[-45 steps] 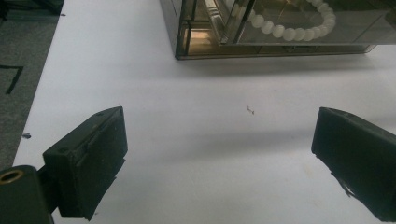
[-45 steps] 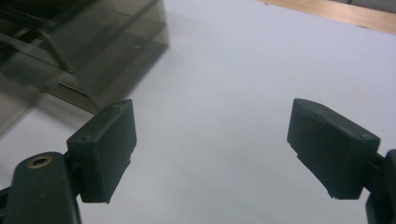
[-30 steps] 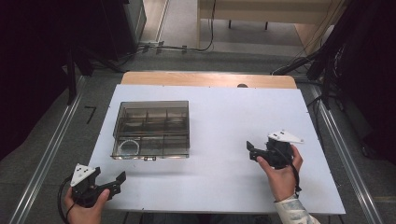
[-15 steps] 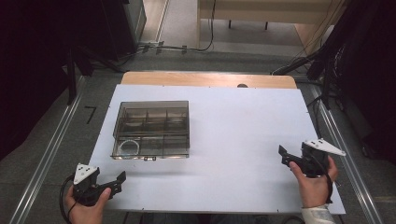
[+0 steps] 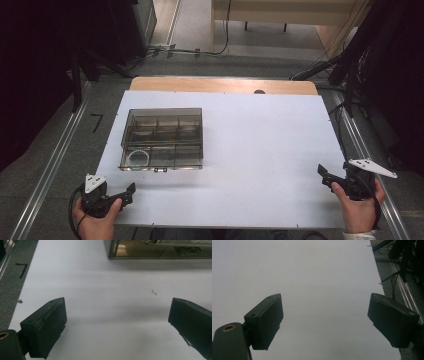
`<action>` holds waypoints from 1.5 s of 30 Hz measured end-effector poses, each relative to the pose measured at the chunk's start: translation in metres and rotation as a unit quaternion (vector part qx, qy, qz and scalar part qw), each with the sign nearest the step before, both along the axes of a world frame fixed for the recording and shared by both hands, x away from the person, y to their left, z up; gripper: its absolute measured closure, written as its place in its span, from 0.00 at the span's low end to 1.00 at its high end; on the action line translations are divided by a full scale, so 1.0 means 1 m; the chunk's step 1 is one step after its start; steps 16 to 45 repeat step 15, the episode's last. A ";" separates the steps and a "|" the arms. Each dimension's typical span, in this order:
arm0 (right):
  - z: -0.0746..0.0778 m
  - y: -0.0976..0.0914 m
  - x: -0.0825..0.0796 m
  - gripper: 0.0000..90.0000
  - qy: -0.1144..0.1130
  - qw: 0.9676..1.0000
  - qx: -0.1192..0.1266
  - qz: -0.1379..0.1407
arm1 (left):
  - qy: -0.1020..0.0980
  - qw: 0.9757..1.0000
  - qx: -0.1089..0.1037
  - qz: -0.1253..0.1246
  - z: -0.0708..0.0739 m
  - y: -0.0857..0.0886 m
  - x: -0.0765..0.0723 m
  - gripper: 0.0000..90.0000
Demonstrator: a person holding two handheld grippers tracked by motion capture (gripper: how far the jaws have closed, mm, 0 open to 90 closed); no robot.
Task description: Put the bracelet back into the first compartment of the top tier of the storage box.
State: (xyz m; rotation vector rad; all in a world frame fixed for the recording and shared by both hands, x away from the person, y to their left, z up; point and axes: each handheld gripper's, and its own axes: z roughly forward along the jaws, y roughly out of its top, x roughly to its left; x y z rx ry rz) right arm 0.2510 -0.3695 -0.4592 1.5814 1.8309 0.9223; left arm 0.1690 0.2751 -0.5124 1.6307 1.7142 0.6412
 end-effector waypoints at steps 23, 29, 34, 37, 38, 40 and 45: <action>-0.004 -0.012 -0.010 0.12 -0.006 1.000 0.021 0.014 | 0.002 1.000 0.004 0.029 -0.004 -0.001 0.015 0.03; -0.004 -0.012 -0.010 0.12 -0.006 1.000 0.021 0.014 | 0.002 1.000 0.004 0.029 -0.004 -0.001 0.015 0.03; -0.004 -0.012 -0.010 0.12 -0.006 1.000 0.021 0.014 | 0.002 1.000 0.004 0.029 -0.004 -0.001 0.015 0.03; -0.004 -0.012 -0.010 0.12 -0.006 1.000 0.021 0.014 | 0.002 1.000 0.004 0.029 -0.004 -0.001 0.015 0.03; -0.004 -0.012 -0.010 0.12 -0.006 1.000 0.021 0.014 | 0.002 1.000 0.004 0.029 -0.004 -0.001 0.015 0.03; -0.004 -0.012 -0.010 0.12 -0.006 1.000 0.021 0.014 | 0.002 1.000 0.004 0.029 -0.004 -0.001 0.015 0.03; -0.004 -0.012 -0.010 0.12 -0.006 1.000 0.021 0.014 | 0.002 1.000 0.004 0.029 -0.004 -0.001 0.015 0.03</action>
